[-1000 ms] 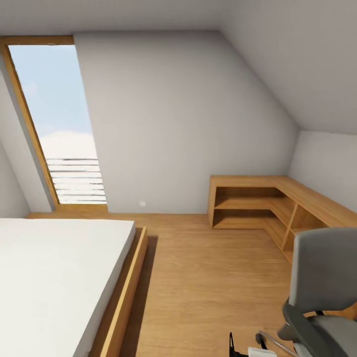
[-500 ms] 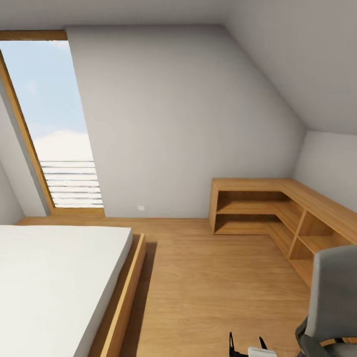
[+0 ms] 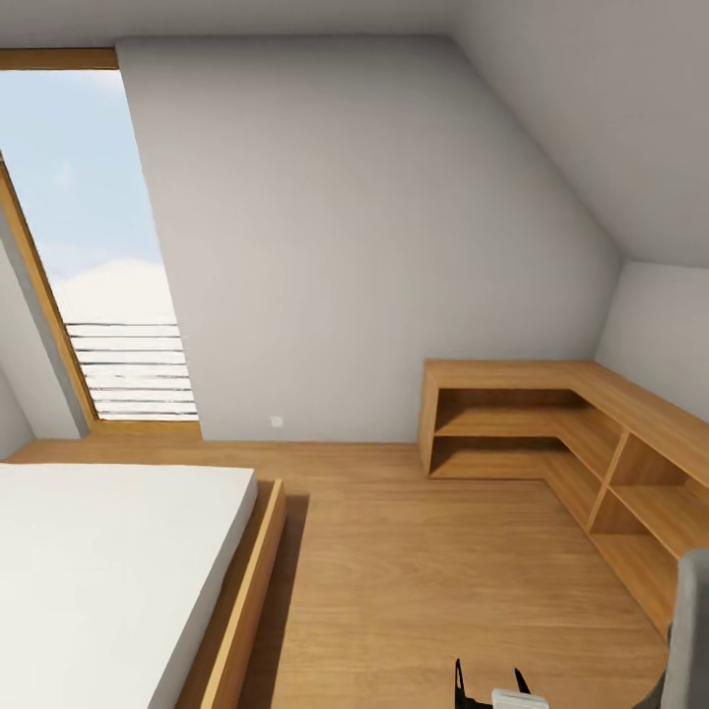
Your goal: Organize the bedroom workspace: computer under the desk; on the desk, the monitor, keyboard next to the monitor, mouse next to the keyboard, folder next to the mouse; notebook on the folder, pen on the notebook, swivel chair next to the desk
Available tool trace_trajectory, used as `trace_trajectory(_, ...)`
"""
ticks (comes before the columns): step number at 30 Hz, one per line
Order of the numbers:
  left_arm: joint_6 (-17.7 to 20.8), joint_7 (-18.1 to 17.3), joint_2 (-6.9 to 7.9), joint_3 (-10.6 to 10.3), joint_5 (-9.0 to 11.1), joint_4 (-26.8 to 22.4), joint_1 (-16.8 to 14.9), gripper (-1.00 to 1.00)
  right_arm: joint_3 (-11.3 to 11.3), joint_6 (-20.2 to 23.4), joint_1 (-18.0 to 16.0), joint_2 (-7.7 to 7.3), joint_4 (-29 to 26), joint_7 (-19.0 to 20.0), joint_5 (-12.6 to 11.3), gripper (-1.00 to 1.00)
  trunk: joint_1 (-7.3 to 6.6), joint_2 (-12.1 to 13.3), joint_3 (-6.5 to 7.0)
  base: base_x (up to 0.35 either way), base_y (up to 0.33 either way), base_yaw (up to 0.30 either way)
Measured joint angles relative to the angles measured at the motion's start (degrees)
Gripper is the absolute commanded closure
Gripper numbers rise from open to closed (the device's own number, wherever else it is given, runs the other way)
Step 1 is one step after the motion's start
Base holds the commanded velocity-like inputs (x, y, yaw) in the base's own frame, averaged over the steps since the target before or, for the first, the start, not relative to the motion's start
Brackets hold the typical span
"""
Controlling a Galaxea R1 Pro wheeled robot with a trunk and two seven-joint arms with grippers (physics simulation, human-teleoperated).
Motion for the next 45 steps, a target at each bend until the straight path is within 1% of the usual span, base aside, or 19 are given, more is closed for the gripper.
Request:
trace_trajectory(33, 0.0, 0.0, 0.0, 0.01, 0.0, 0.0, 0.0, -1.0, -0.09, 0.09, 0.01, -0.12, 0.07, 0.11, -0.08, -1.0, 0.0, 0.0, 0.0, 0.328, -0.001, 0.0)
trace_trajectory(45, 0.03, -0.06, 0.0, -0.02, 0.0, 0.0, -0.02, -1.0, -0.09, 0.09, 0.03, -0.25, 0.03, -0.07, -0.13, -1.0, 0.0, 0.0, 0.0, 0.328, -0.058, 0.0)
